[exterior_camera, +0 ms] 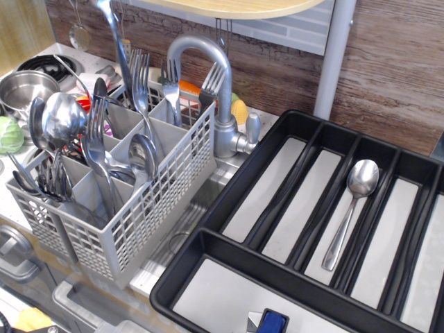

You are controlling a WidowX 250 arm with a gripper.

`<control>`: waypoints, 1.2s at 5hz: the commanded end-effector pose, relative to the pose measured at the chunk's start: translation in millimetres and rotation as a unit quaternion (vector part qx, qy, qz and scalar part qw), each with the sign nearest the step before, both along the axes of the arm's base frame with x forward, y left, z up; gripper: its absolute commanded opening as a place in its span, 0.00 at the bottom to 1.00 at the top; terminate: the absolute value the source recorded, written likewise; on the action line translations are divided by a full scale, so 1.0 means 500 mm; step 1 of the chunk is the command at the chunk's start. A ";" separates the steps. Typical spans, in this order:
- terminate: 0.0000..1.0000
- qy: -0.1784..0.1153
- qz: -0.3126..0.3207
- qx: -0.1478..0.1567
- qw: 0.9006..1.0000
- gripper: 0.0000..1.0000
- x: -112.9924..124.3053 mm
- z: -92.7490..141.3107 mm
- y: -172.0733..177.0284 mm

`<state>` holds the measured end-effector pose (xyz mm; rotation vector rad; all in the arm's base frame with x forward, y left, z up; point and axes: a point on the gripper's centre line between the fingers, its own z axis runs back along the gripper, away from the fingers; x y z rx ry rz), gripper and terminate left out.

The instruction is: Put big spoon from basket to tray

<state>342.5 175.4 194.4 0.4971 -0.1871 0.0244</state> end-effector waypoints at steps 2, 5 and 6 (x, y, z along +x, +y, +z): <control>0.00 -0.040 0.070 0.023 0.996 0.00 -0.032 0.132 -0.134; 0.00 -0.068 0.100 -0.130 0.984 0.00 -0.071 -0.025 -0.239; 0.00 -0.068 0.084 -0.143 0.984 0.00 -0.071 -0.070 -0.269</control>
